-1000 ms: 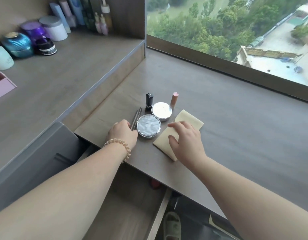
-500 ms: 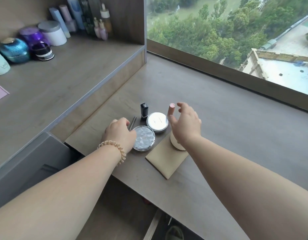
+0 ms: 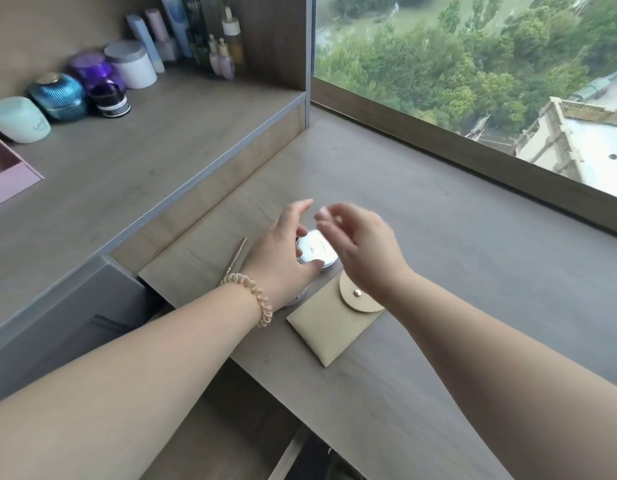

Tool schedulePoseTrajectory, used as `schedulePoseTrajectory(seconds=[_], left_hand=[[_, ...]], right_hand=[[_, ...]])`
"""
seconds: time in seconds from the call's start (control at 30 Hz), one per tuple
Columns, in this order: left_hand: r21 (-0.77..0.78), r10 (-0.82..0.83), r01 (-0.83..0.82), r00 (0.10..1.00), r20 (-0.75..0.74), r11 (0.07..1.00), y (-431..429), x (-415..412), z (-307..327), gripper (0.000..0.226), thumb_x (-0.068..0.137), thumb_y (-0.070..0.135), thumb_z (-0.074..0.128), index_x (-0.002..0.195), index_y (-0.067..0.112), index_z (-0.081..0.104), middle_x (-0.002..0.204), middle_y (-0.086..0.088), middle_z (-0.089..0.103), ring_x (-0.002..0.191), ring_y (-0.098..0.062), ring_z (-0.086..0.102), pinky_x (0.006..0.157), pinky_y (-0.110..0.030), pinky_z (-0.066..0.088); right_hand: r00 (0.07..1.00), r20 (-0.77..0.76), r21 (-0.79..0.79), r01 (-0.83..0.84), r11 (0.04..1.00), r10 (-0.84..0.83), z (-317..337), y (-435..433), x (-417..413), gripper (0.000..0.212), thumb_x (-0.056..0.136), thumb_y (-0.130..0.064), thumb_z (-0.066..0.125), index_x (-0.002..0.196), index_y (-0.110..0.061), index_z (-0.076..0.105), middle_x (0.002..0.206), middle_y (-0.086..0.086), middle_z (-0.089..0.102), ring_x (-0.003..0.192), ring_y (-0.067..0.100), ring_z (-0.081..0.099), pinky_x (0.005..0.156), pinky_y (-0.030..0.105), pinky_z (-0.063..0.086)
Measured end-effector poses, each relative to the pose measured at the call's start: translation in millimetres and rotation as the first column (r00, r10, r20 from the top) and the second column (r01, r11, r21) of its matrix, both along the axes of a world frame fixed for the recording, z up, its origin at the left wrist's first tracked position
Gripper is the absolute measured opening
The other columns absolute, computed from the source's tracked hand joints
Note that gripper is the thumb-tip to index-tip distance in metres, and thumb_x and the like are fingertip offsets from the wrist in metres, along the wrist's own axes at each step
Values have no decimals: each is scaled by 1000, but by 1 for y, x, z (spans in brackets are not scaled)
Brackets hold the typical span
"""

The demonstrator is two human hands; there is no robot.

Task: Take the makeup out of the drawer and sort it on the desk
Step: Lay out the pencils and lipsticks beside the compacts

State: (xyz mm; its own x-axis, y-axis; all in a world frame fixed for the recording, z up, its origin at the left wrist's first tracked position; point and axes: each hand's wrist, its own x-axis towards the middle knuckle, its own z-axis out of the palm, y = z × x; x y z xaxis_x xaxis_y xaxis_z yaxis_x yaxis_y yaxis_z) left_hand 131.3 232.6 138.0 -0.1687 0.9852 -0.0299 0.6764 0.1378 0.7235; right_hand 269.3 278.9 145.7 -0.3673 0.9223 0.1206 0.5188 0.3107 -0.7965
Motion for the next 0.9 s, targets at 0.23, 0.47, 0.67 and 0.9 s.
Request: schedulePoseTrajectory(seconds=[0.23,0.47,0.67,0.9], left_hand=[[43,-206,223,945,-254,974,-22,2,33,12,83,15,56,75,23,53,70,3,51,78,-31,57,66,-37,46],[0,-313,322,921,-229,947,-64,-16,57,40,87,42,58,58,31,34,56,13,44,59,-4,47,58,-25,35],[-120,-369,431,862,348,894,-90,-21,83,49,94,45,41,53,19,35,41,11,35,40,-5,32,44,-18,26],[-175,-418,440,896,153,881,-99,-34,70,27,91,46,50,73,26,50,63,7,51,56,-8,47,55,-25,39]], right_hand=[[989,66,-199,-115,973,130,30,-33,6,17,81,-35,60,72,-21,58,57,-5,50,51,11,42,51,27,38],[999,-33,-416,19,909,-36,54,-60,-6,45,92,-47,46,60,-15,52,56,-1,46,50,16,39,51,29,33],[996,60,-176,-56,983,67,68,-83,-14,48,96,-34,42,50,-19,46,45,-5,41,47,11,37,48,24,28],[994,20,-278,-93,956,103,71,-99,-5,45,92,-53,44,73,-15,58,57,-2,56,50,13,49,57,34,44]])
